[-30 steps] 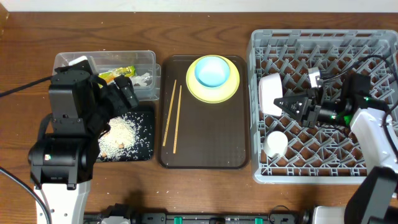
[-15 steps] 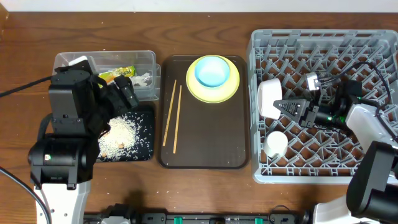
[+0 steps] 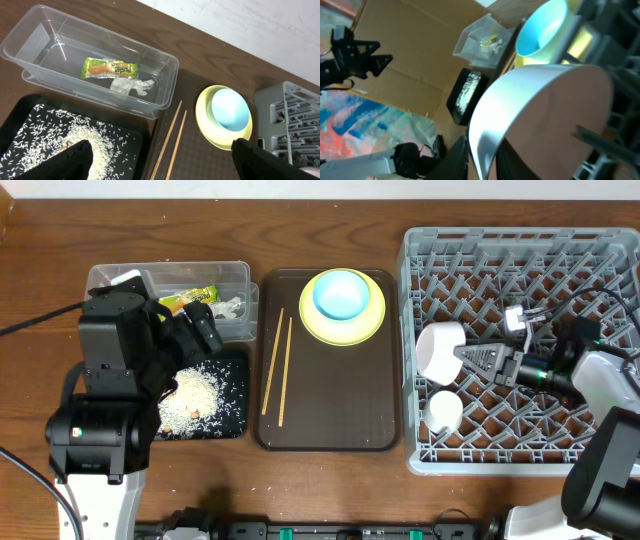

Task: Sort waste into correct bins and load items into the dishwasher rack
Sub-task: 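Place the white bowl upside down in the rack and release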

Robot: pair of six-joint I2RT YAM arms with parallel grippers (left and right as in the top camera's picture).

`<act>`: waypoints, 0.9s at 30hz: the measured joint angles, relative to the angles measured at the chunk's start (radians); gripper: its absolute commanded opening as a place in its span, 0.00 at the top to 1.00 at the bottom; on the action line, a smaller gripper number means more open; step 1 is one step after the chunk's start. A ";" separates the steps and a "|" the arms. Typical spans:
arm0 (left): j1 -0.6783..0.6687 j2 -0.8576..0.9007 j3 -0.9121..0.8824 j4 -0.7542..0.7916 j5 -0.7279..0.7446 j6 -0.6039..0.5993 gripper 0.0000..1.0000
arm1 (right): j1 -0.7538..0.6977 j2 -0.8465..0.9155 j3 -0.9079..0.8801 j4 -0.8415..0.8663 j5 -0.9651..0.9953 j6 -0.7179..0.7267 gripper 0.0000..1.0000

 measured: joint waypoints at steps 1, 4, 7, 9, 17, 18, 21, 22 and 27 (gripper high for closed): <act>0.000 0.000 0.000 0.000 0.000 0.000 0.09 | -0.012 0.000 0.000 -0.005 0.004 0.003 0.77; 0.000 0.000 0.000 0.000 0.000 0.000 0.09 | -0.044 0.000 0.000 -0.018 0.011 0.009 0.74; 0.000 0.000 0.000 0.000 0.000 0.000 0.09 | -0.076 0.000 0.000 -0.019 0.021 0.029 0.74; 0.000 0.000 0.000 0.000 0.000 0.000 0.09 | -0.097 0.000 0.000 -0.014 0.039 0.052 0.74; 0.000 0.000 0.000 0.000 0.000 0.000 0.09 | -0.154 0.000 0.047 -0.017 0.225 0.220 0.73; 0.000 0.000 0.000 0.000 0.000 0.000 0.09 | -0.156 -0.001 0.063 -0.017 0.244 0.242 0.73; 0.000 0.000 0.000 0.000 0.000 0.000 0.09 | -0.155 -0.011 0.117 -0.023 0.310 0.314 0.73; 0.000 0.000 0.000 0.000 0.000 0.000 0.09 | -0.153 -0.022 0.134 -0.025 0.336 0.341 0.73; 0.000 0.000 0.000 0.000 0.000 0.000 0.09 | -0.094 -0.122 0.182 -0.030 0.467 0.424 0.72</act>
